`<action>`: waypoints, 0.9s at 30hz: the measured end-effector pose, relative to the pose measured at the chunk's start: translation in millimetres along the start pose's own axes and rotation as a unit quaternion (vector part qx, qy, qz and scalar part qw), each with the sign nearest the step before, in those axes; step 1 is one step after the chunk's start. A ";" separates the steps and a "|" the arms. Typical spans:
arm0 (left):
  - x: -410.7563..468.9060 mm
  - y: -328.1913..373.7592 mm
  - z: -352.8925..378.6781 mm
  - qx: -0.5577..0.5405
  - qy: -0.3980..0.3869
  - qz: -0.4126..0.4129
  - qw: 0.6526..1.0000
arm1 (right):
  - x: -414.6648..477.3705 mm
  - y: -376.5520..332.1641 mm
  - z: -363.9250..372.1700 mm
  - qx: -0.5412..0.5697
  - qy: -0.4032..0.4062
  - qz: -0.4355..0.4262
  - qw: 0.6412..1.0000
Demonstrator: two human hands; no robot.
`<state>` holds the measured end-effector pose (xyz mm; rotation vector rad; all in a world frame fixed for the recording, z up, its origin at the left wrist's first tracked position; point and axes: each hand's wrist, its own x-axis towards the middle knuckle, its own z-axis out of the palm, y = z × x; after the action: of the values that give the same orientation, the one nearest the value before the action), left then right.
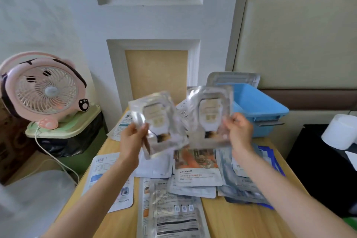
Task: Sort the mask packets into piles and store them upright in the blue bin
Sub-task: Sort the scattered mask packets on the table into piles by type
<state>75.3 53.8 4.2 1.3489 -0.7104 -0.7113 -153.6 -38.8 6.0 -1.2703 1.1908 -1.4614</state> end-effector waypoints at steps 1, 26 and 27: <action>3.1 2.1 -5.4 -0.004 0.025 0.008 1.000 | 8.2 -6.4 -7.3 0.010 0.007 -0.016 1.000; 8.5 -5.1 -31.5 -0.037 0.017 -0.049 0.998 | 31.9 -73.5 -31.3 -0.527 -0.407 -0.366 0.650; 8.9 -5.4 -32.4 -0.046 0.007 -0.054 0.997 | 27.2 -69.0 -30.0 -0.593 -0.444 -0.312 0.595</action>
<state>106.2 65.6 -3.6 1.3135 -0.5897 -0.8094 -187.5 -48.1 77.9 -3.0522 0.9027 0.0931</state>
